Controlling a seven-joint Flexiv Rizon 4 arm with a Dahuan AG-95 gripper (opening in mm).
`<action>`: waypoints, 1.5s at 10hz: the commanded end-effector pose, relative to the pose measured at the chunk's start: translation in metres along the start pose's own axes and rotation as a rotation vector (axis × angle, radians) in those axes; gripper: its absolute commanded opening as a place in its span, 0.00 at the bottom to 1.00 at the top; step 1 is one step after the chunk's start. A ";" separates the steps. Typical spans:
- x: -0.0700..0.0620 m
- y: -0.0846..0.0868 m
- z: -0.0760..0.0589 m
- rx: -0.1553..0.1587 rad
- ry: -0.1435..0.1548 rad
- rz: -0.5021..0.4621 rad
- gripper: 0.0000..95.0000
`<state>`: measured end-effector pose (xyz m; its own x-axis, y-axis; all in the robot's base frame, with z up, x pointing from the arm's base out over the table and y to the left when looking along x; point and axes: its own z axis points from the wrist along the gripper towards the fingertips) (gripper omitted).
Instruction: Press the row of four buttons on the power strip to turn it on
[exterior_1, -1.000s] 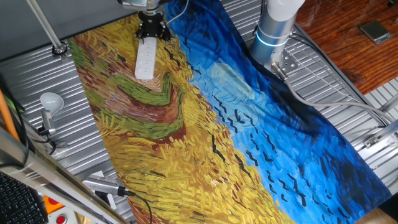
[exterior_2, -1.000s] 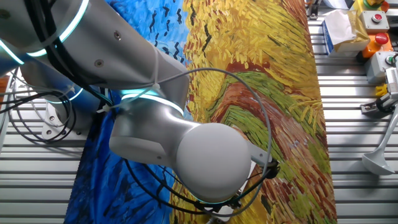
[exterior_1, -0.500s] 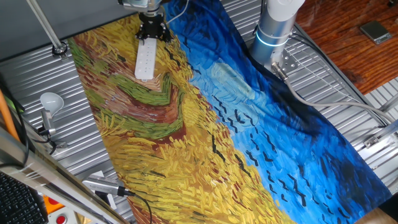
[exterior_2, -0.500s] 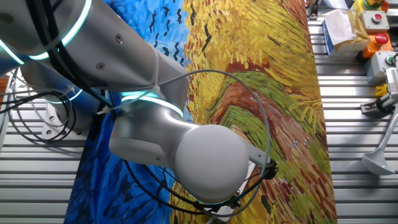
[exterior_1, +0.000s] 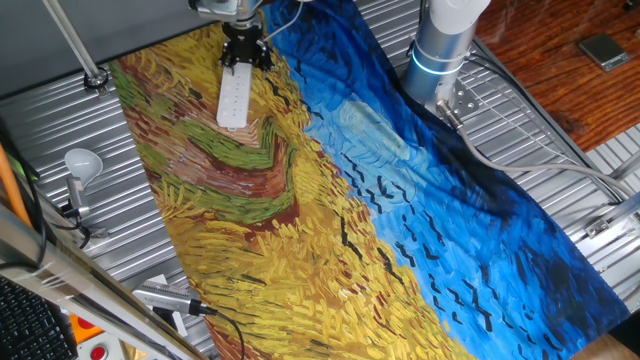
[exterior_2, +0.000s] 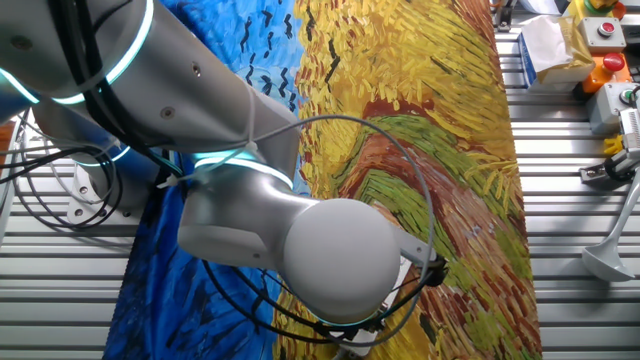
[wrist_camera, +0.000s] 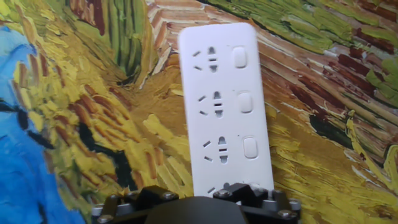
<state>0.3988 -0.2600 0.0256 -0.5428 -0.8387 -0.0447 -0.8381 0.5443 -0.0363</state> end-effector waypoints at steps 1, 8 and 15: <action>0.000 -0.001 0.002 0.002 -0.002 0.005 0.80; 0.000 -0.001 -0.024 -0.027 -0.003 0.023 1.00; 0.002 0.011 -0.063 -0.137 -0.047 -0.070 1.00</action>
<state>0.3857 -0.2567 0.0858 -0.5148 -0.8546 -0.0685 -0.8569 0.5104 0.0718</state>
